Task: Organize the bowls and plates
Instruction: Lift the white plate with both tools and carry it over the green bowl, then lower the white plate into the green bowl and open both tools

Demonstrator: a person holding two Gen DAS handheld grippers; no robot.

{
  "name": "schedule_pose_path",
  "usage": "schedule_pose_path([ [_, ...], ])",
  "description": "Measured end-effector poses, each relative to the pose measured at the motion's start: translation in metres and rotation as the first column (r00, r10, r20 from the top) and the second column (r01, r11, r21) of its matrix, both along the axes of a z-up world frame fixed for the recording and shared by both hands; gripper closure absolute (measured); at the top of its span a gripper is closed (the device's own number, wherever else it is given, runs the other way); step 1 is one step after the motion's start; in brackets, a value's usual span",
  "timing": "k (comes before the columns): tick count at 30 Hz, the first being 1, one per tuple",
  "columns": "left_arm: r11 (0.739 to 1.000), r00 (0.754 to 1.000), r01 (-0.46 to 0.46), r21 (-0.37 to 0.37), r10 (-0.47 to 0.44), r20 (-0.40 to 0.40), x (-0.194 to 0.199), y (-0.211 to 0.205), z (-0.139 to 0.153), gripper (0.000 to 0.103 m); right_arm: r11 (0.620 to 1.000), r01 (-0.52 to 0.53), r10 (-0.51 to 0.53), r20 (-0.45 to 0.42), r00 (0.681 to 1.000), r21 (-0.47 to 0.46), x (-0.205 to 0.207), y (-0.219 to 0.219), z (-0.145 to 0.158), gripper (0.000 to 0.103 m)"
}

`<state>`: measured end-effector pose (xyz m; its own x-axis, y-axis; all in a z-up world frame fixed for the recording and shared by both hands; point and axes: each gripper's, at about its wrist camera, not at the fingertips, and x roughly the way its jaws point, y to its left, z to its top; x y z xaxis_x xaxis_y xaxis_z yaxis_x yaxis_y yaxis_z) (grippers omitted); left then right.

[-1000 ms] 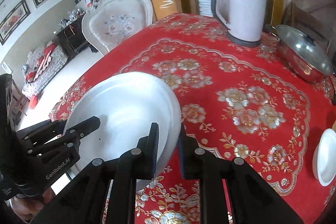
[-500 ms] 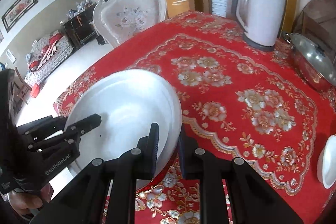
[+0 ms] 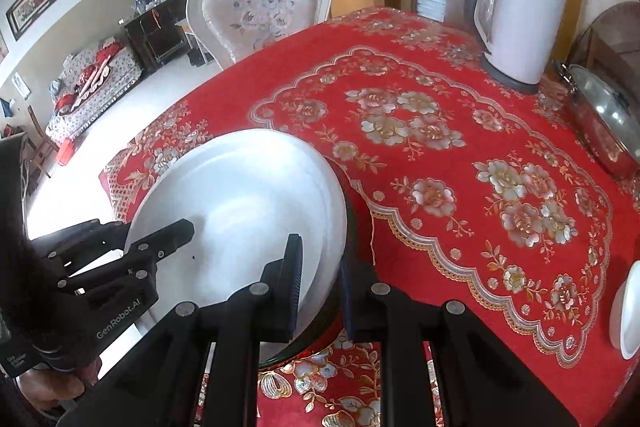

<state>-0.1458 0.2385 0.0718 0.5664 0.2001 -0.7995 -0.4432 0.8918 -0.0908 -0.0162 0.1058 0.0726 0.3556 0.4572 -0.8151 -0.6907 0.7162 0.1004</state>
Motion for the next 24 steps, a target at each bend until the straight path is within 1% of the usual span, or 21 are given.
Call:
schedule_pose_path([
  [9,1.0,1.0,-0.005,0.015,0.005,0.002,0.001,0.0002,-0.0044,0.083,1.0,0.001,-0.002,-0.009,1.0,-0.021,-0.0003,0.0049,-0.008,0.085],
  [16,1.0,1.0,-0.005,0.02,0.005,0.002,0.0024,0.0017,-0.0058,0.083,1.0,0.0,0.0,0.0,1.0,-0.026,0.0,0.0055,-0.0062,0.085],
  [24,1.0,1.0,-0.01,0.027,0.01,0.004,0.0024,0.0031,-0.006,0.083,1.0,-0.002,0.002,-0.01,1.0,-0.014,0.0006,0.0047,-0.0055,0.085],
])
